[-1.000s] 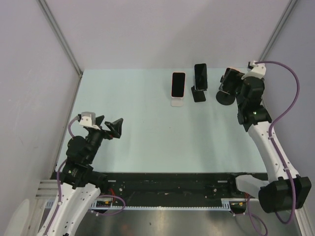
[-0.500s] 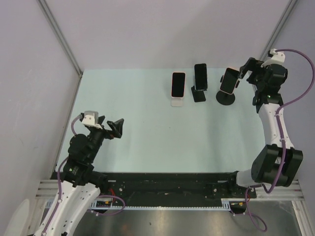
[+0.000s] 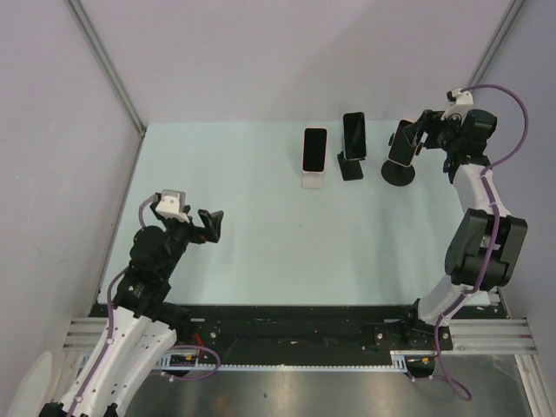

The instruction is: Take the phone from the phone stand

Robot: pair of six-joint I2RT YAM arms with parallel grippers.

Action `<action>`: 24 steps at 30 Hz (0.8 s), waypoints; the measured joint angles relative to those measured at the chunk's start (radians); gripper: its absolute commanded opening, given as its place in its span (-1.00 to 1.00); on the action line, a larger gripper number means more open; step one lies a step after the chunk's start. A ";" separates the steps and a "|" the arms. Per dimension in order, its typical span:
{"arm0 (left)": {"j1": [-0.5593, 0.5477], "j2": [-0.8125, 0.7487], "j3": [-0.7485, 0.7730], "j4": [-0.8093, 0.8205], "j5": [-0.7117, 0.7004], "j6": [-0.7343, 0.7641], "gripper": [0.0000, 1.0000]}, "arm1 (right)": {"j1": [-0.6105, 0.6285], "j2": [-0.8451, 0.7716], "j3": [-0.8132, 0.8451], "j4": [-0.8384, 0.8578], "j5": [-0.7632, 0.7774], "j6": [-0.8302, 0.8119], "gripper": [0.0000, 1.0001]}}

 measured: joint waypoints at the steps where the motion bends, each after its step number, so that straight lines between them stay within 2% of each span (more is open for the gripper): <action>1: 0.002 0.008 0.000 0.000 0.000 0.002 1.00 | 0.000 0.017 0.008 0.002 -0.016 -0.005 0.44; 4: 0.009 0.024 0.000 0.000 0.002 0.008 1.00 | 0.001 0.053 0.019 0.003 -0.052 -0.010 0.25; 5: 0.011 0.028 0.000 0.000 0.002 0.008 1.00 | 0.002 0.062 0.019 0.003 -0.062 -0.010 0.09; 7: 0.015 0.032 0.000 0.000 0.005 0.013 1.00 | 0.002 0.070 0.020 0.000 -0.080 -0.015 -0.09; 8: 0.016 0.033 0.000 0.000 0.005 0.015 1.00 | 0.002 0.070 0.020 -0.005 -0.085 -0.018 -0.27; 11: 0.018 0.033 0.002 0.000 0.009 0.016 1.00 | 0.002 0.069 0.024 -0.019 -0.101 -0.032 -0.64; 14: 0.018 0.027 0.004 -0.001 0.017 0.016 1.00 | 0.005 0.052 0.025 -0.060 -0.097 -0.052 -0.91; 16: 0.018 0.016 0.005 -0.001 0.022 0.016 0.99 | 0.010 0.031 0.022 -0.099 -0.090 -0.063 -1.00; 19: 0.018 -0.008 0.005 -0.001 0.032 0.016 1.00 | 0.041 -0.022 -0.001 -0.156 -0.050 -0.078 -1.00; 24: 0.018 -0.039 0.005 -0.001 0.049 0.015 1.00 | 0.167 -0.197 -0.120 -0.222 0.060 -0.079 -1.00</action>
